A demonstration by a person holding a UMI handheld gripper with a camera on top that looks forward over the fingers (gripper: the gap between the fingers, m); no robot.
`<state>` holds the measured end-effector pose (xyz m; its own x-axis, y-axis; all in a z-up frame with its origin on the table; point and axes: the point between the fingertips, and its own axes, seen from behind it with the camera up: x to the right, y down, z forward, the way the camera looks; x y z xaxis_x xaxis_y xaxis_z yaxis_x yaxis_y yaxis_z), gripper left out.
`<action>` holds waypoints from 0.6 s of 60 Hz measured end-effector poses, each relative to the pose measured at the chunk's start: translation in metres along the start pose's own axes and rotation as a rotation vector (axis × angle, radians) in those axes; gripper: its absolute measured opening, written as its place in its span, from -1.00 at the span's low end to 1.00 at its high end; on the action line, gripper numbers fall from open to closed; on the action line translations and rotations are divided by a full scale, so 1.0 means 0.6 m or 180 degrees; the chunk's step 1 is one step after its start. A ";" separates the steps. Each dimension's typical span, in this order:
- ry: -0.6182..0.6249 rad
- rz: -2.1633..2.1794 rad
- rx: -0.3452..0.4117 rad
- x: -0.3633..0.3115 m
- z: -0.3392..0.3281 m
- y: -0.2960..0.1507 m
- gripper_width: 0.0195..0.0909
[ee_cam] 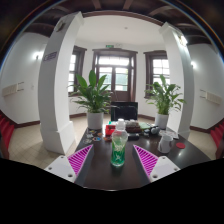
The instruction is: Pour water
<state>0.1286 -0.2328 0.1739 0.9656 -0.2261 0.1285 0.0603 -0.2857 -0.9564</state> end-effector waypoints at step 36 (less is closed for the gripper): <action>-0.0194 0.0109 0.0014 0.044 0.339 0.116 0.66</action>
<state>0.2096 -0.0692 0.0570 0.9807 -0.1786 0.0796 0.0280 -0.2747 -0.9611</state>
